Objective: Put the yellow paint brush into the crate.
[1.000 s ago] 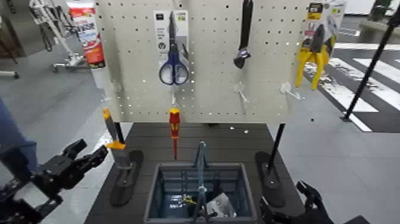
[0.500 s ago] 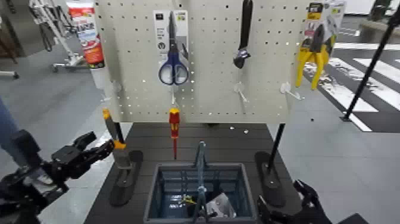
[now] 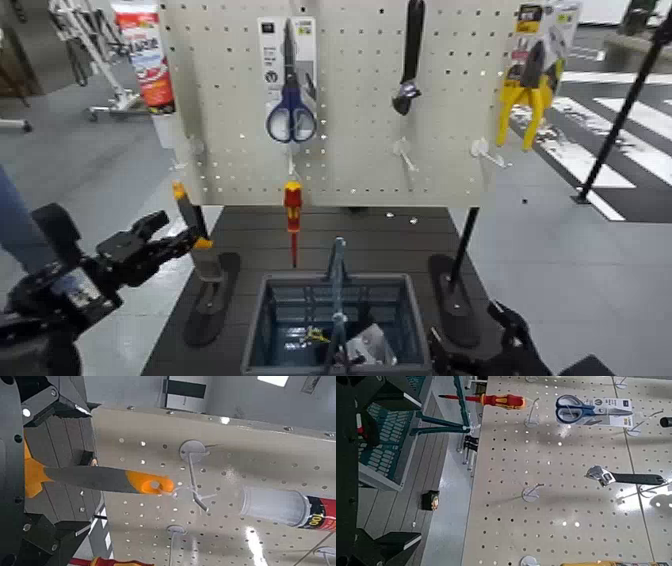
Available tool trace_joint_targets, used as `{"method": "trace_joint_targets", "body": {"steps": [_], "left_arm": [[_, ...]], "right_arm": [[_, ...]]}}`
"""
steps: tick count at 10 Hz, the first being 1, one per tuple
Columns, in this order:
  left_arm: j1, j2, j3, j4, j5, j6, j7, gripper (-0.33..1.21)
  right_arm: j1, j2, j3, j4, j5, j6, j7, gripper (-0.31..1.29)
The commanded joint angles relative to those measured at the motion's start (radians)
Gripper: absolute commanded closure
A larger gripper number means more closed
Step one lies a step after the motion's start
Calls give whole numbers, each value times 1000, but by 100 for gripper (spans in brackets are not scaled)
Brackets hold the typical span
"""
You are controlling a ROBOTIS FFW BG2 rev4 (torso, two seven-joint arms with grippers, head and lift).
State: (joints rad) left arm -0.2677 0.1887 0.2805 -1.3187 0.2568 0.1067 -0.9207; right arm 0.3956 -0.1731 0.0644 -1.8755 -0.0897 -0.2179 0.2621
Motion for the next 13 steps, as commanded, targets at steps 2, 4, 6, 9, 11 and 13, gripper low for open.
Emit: {"method": "trace_joint_targets", "body": {"steps": [2, 4, 6, 9, 11, 13], "left_arm": [[-74, 3, -38, 119, -14, -42, -21, 30], [-91, 9, -60, 153, -13, -53, -24, 31], [-94, 9, -69, 153, -18, -53, -26, 58], [-100, 9, -73, 144, -37, -30, -26, 94], [-102, 8, -72, 141, -42, -30, -17, 117], [-104, 8, -76, 134, -56, -13, -14, 117]], "right_arm": [[-6, -2, 6, 4, -2, 0, 0, 15], [-12, -2, 11, 9, -4, 0, 2, 15], [-12, -2, 11, 10, -4, 0, 2, 15], [-12, -5, 11, 9, -5, -1, 3, 15], [-12, -5, 9, 9, -7, -1, 3, 15], [-12, -5, 9, 10, -7, -3, 3, 15]]}}
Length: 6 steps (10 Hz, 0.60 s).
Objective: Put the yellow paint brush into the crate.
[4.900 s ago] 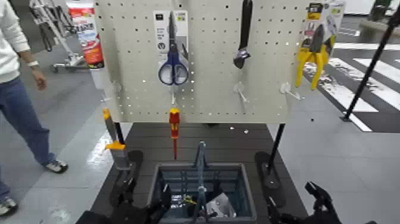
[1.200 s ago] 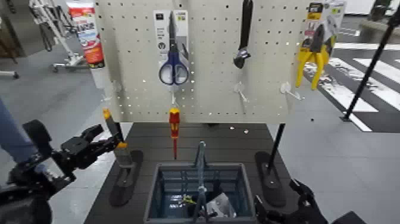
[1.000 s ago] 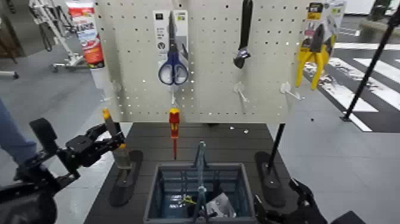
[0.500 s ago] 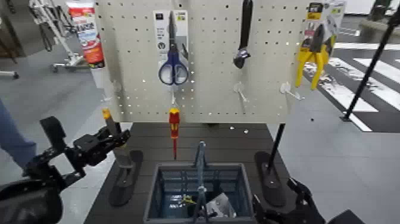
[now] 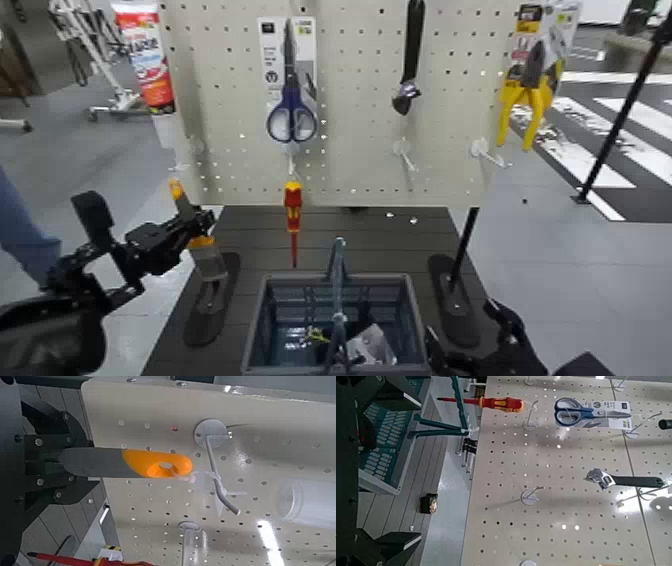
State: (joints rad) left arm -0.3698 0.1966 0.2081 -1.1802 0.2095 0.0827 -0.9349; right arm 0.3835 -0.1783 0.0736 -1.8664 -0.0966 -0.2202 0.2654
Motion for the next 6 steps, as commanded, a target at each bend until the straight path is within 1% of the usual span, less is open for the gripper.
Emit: {"method": "trace_joint_targets", "body": {"steps": [1, 6], "left_arm": [[-1, -2, -4, -4, -9, 11, 2, 117], [-3, -3, -1, -7, -10, 9, 5, 117]], "right_arm": [[0, 0, -2, 1, 0, -1, 0, 15], [2, -1, -3, 0, 0, -2, 0, 15]]}}
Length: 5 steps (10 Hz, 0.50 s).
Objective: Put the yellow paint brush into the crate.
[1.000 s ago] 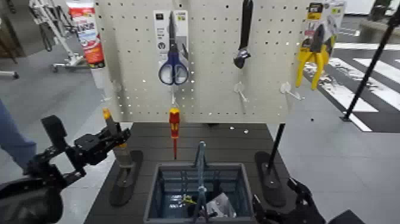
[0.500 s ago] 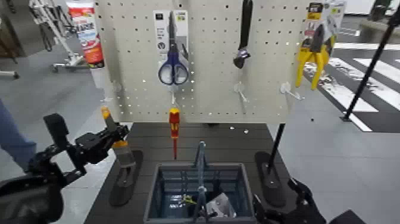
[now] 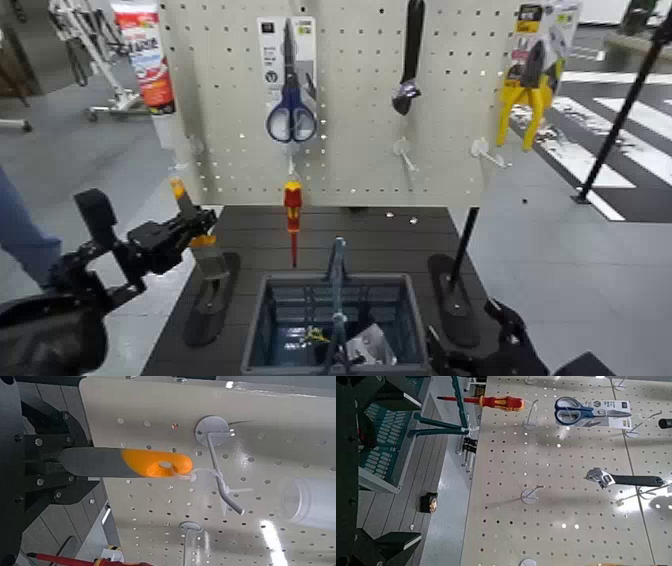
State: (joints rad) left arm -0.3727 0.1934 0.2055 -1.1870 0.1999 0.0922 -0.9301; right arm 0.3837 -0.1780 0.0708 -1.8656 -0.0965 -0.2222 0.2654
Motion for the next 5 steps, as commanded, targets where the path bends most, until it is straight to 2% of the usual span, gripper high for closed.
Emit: {"method": "trace_joint_targets", "body": {"steps": [1, 3, 5], "left_arm": [[0, -2, 2, 0, -1, 0, 0, 117], [2, -3, 3, -13, 1, 0, -1, 117], [15, -12, 12, -82, 6, 21, -7, 117]], "right_arm": [[1, -1, 0, -1, 1, 0, 0, 15], [3, -1, 0, -1, 1, -2, 0, 15], [7, -1, -5, -6, 0, -2, 0, 15]]}}
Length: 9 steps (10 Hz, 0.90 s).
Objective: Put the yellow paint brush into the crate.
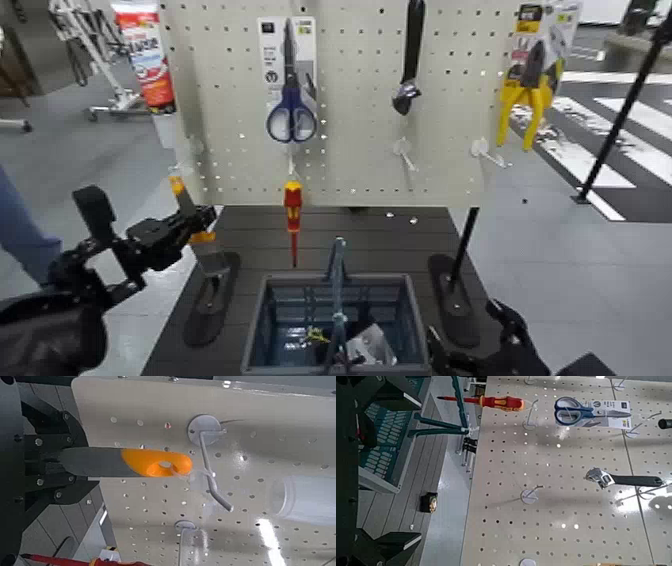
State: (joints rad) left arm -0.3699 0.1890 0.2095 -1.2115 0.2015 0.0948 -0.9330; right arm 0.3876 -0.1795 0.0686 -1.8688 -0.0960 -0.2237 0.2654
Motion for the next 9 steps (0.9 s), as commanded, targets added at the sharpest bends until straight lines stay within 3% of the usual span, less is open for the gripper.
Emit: {"method": "trace_joint_targets", "body": {"steps": [1, 5, 9], "left_arm": [[32, -14, 18, -118, 4, 48, -15, 117], [138, -40, 80, -395, 53, 174, -39, 117], [169, -66, 42, -508, 102, 232, -44, 117]], "right_arm": [[5, 0, -4, -4, -1, -2, 0, 15], [11, 2, -10, -10, 1, -3, 0, 15], [14, -2, -13, -13, 1, -5, -2, 15]]}}
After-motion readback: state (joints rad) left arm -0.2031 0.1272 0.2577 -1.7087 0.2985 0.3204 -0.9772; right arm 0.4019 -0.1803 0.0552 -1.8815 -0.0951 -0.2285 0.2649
